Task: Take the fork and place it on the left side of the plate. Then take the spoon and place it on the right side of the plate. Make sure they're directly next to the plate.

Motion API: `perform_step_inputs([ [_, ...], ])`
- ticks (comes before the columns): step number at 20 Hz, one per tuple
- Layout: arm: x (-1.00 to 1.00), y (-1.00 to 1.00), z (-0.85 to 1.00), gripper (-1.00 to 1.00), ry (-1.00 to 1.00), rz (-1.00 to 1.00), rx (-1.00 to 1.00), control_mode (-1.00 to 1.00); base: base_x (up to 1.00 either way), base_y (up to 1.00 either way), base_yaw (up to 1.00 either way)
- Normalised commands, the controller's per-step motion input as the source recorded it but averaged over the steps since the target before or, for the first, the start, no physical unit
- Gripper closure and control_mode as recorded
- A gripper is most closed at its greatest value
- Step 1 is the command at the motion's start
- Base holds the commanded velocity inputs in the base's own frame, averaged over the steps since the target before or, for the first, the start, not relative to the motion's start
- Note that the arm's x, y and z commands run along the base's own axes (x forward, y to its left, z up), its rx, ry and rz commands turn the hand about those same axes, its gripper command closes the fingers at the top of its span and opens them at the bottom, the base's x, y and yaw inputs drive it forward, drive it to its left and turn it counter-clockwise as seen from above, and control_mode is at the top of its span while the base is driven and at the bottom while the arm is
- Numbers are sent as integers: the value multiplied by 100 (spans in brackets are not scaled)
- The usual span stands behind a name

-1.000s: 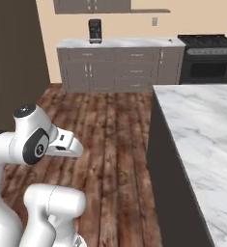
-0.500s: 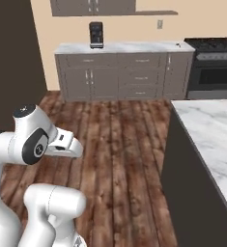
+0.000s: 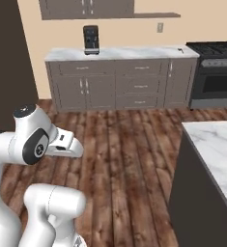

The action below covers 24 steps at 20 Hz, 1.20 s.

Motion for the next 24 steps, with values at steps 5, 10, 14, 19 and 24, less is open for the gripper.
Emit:
perform_step_inputs([
  [5, 0, 0, 0, -100, 0, 0, 0, 100, 100, 16, -7],
  [10, 0, 0, 0, -100, 0, 0, 0, 100, 100, 0, -4],
  [14, 0, 0, 0, -100, 0, 0, 0, 100, 100, -2, -1],
  [19, 0, 0, 0, -100, 0, 0, 0, 100, 100, -18, 0],
  [24, 0, 0, 0, -100, 0, 0, 0, 100, 100, -45, 0],
])
